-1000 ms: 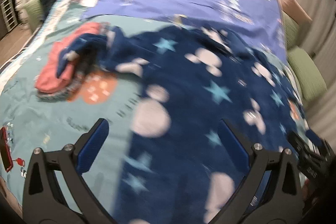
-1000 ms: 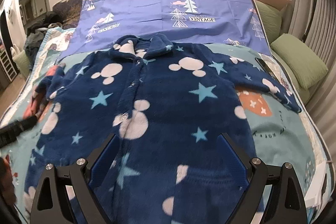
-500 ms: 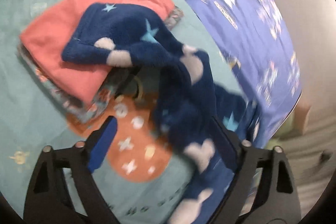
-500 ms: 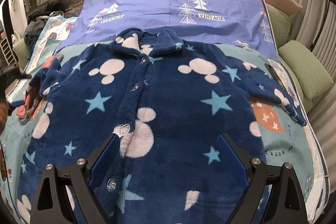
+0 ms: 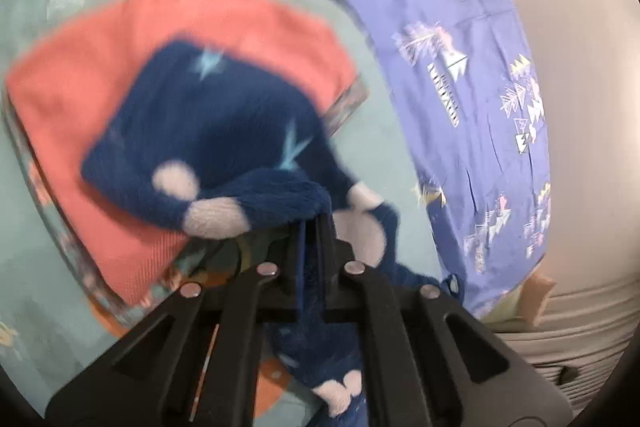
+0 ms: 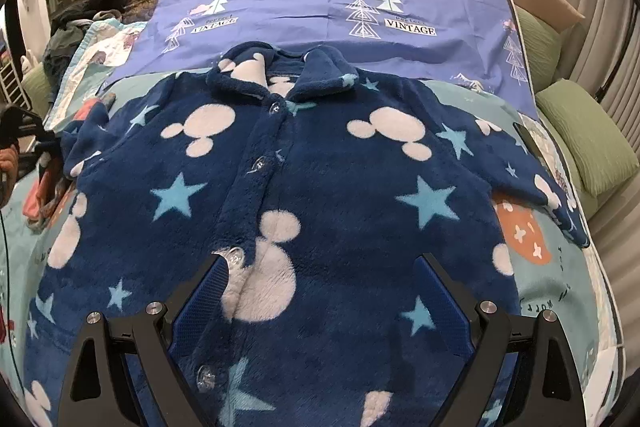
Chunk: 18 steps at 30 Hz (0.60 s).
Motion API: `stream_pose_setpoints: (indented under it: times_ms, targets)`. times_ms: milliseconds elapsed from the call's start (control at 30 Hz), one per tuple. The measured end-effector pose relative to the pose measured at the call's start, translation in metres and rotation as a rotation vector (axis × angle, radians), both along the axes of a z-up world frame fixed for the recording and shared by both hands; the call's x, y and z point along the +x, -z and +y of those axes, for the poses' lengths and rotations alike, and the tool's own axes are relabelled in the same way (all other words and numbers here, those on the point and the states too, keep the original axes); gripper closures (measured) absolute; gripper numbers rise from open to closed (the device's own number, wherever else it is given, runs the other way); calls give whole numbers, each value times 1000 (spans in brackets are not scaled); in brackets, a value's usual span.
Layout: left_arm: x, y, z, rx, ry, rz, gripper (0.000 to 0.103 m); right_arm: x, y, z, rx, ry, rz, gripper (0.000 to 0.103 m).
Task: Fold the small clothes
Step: 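Grasp the navy top's sleeve cuff with the left gripper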
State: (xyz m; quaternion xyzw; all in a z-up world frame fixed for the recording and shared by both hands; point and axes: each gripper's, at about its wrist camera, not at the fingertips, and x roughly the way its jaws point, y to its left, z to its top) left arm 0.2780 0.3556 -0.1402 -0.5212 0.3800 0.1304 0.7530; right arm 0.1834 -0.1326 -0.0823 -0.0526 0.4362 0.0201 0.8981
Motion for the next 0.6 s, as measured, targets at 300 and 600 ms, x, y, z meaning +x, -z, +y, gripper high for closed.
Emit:
stream_pose_setpoints:
  times_ms: [300,600]
  targets:
    - [6,-149,-92,566,165,-251,102,-4,-7,-24,41,24,-38,8]
    - [24,-130,-163,610,371,-120,61,-20,-8,-70,94,104,-38,8]
